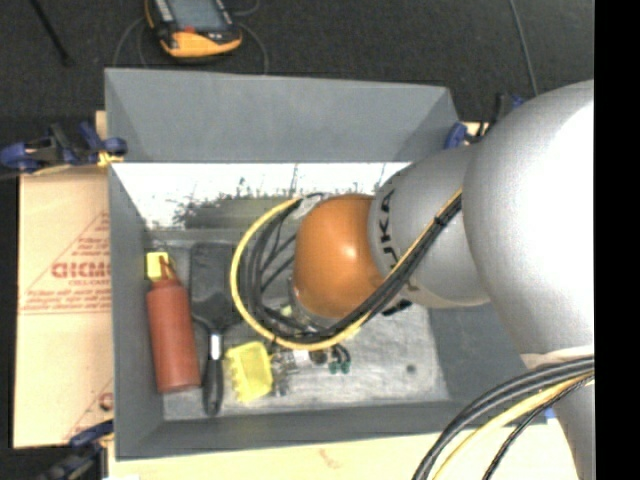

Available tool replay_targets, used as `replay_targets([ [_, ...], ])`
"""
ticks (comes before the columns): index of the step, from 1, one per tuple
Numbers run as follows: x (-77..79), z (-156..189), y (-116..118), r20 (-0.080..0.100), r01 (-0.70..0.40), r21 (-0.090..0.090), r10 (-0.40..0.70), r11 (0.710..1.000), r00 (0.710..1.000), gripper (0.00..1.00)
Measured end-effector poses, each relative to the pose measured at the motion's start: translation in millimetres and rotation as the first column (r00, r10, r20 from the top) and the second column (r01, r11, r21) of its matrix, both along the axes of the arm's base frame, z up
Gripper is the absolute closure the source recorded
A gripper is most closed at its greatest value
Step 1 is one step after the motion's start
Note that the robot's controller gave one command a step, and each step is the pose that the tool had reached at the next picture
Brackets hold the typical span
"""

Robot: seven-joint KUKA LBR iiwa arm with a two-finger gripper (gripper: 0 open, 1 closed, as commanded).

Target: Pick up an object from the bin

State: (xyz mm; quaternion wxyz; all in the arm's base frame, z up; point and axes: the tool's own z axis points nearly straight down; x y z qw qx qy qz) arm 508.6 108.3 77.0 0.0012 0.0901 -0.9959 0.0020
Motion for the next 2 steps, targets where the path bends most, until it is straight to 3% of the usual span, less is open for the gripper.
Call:
replay_targets([
  [1,26.2,111.6,-7.1,0.011,-0.367,0.002,0.367,0.930,0.930,1.00],
  [2,24.6,108.8,-7.0,0.005,-0.365,0.004,0.365,0.931,0.931,1.00],
])
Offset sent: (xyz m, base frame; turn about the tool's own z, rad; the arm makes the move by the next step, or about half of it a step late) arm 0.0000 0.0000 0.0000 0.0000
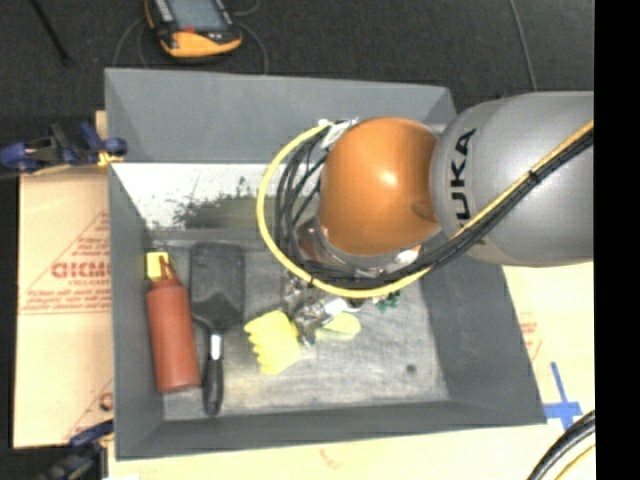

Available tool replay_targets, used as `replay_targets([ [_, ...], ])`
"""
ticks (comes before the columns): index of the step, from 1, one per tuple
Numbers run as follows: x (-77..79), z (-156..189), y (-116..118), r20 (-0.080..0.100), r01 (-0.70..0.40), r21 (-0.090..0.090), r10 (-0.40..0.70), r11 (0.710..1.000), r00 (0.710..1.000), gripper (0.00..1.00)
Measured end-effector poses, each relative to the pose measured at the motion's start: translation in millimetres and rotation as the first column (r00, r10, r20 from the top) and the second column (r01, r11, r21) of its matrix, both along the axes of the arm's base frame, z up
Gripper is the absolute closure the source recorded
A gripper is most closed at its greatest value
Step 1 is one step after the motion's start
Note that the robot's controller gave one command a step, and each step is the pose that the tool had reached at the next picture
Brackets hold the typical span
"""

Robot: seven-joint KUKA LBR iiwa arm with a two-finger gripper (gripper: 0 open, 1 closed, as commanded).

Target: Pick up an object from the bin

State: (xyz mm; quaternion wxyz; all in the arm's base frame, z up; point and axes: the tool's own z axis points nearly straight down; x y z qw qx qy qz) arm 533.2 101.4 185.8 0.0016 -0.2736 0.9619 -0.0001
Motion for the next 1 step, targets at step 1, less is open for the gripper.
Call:
replay_targets([
  [1,0.8,43.0,-0.2,-0.007,-0.043,-0.001,0.043,0.999,0.999,1.00],
])
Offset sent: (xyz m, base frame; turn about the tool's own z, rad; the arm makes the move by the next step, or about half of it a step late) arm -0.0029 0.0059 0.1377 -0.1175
